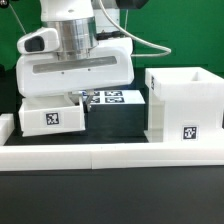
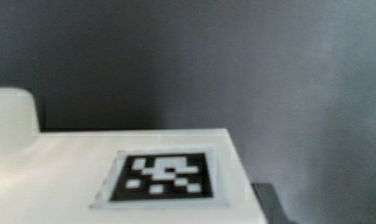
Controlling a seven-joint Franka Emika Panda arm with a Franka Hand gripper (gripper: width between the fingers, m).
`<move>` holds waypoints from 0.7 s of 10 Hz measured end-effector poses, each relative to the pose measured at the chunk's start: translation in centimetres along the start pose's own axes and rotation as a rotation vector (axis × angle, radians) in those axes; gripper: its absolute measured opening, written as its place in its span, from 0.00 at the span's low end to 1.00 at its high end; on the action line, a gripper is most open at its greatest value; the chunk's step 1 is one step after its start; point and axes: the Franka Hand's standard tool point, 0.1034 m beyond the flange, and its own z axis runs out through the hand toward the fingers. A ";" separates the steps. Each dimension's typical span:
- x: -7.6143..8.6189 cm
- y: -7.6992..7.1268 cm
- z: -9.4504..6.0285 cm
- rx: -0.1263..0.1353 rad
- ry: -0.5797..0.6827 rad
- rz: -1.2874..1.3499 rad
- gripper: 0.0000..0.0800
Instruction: Assemble drawer
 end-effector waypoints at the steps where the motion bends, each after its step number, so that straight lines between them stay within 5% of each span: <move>1: 0.1 -0.2 -0.1 -0.002 0.005 -0.004 0.05; 5: -0.1 0.1 0.2 -0.004 -0.003 -0.181 0.05; 7: -0.1 -0.2 0.5 -0.026 0.002 -0.393 0.05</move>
Offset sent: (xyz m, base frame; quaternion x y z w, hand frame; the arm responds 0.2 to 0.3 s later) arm 0.0000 0.0000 0.0000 0.0000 0.0000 -0.1938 0.9810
